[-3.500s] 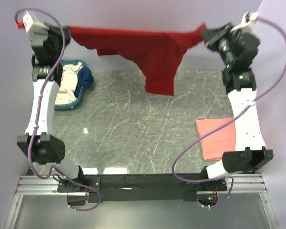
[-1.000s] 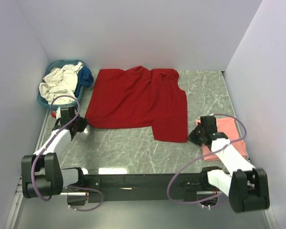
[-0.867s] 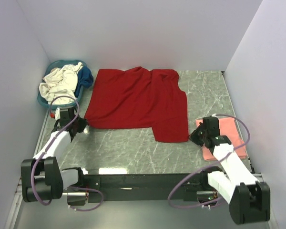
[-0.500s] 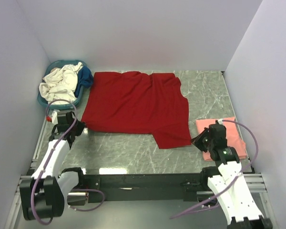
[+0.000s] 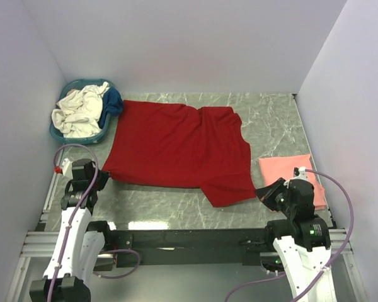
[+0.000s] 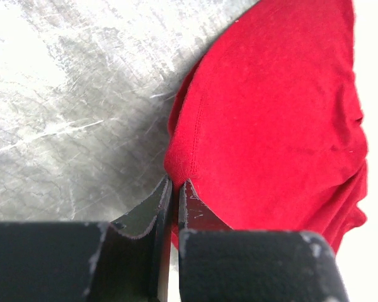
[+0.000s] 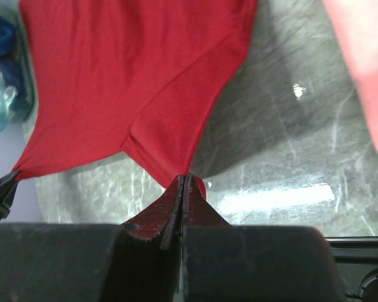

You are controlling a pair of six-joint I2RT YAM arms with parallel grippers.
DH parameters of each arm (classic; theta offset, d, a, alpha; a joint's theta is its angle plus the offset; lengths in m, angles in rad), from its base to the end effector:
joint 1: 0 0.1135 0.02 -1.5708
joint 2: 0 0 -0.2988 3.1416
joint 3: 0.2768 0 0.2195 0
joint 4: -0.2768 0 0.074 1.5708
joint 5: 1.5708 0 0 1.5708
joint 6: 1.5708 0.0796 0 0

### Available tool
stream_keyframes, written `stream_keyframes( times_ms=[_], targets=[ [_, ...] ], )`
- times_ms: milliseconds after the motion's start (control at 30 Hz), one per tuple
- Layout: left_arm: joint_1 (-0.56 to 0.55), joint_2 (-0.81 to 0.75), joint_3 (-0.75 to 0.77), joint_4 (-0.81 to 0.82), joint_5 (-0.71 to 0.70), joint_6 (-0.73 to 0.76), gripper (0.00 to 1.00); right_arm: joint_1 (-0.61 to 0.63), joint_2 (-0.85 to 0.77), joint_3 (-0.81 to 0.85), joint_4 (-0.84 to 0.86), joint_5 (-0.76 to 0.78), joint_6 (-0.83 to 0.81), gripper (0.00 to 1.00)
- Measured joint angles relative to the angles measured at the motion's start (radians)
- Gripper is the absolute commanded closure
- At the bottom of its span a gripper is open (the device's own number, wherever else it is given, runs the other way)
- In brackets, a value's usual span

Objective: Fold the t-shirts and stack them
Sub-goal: Flatten the tshirt out, then fold the tshirt

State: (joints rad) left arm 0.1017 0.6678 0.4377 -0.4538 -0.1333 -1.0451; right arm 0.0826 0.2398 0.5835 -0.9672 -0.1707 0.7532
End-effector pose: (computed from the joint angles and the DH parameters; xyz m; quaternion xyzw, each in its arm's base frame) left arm 0.1214 0.0230 0.2122 -0.5129 0.7416 -0.1409 0.4087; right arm 0.0309 0.0161 0.2231 0.2550 0.8501 0.2538 0.3846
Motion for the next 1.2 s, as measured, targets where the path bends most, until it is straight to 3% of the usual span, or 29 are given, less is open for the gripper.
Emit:
stream_keyframes(
  times_ms=[133, 533, 700, 1200],
  targets=[
    [0.000, -0.027, -0.004, -0.008, -0.002, -0.012, 0.94, 0.000, -0.008, -0.004, 0.000, -0.042, -0.003, 1.00],
    [0.000, 0.108, -0.003, 0.027, -0.005, -0.005, 0.92, 0.000, 0.113, -0.094, 0.112, -0.092, -0.011, 1.00],
    [0.000, 0.241, 0.044, 0.060, -0.001, 0.007, 0.84, 0.000, 0.285, -0.050, 0.193, -0.064, -0.023, 1.00],
    [0.000, 0.739, 0.357, 0.135, 0.037, 0.034, 0.82, 0.000, 0.887, 0.233, 0.496, -0.003, -0.037, 1.00]
  ],
)
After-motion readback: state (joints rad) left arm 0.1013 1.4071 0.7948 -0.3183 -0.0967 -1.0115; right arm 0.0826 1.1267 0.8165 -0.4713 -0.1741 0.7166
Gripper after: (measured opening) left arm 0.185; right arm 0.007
